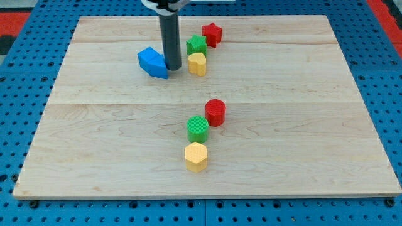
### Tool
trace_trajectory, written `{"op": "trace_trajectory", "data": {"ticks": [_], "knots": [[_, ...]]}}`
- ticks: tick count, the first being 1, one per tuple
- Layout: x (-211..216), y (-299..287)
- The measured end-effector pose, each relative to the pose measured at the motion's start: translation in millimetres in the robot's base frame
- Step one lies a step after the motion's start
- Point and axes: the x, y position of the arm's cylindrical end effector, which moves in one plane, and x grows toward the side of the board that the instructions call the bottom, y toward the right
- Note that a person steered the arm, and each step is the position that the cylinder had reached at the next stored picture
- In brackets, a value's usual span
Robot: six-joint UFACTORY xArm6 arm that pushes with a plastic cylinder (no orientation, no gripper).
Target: Push the yellow heart towards bottom right of the board
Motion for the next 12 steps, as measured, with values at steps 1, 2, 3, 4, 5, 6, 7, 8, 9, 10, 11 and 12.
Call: {"op": "trace_trajectory", "data": {"ticks": [1,2,3,4,5,6,7,8,9,10,11,12], "knots": [[-22.0,-12.9],[-16.4,31.9],[25.4,81.3],[30.7,113.3],[30.7,114.8],[45.7,114.5],[97.5,141.4],[130.0,165.1],[138.5,190.2],[129.5,223.0],[120.5,231.0],[118.3,231.0]]}}
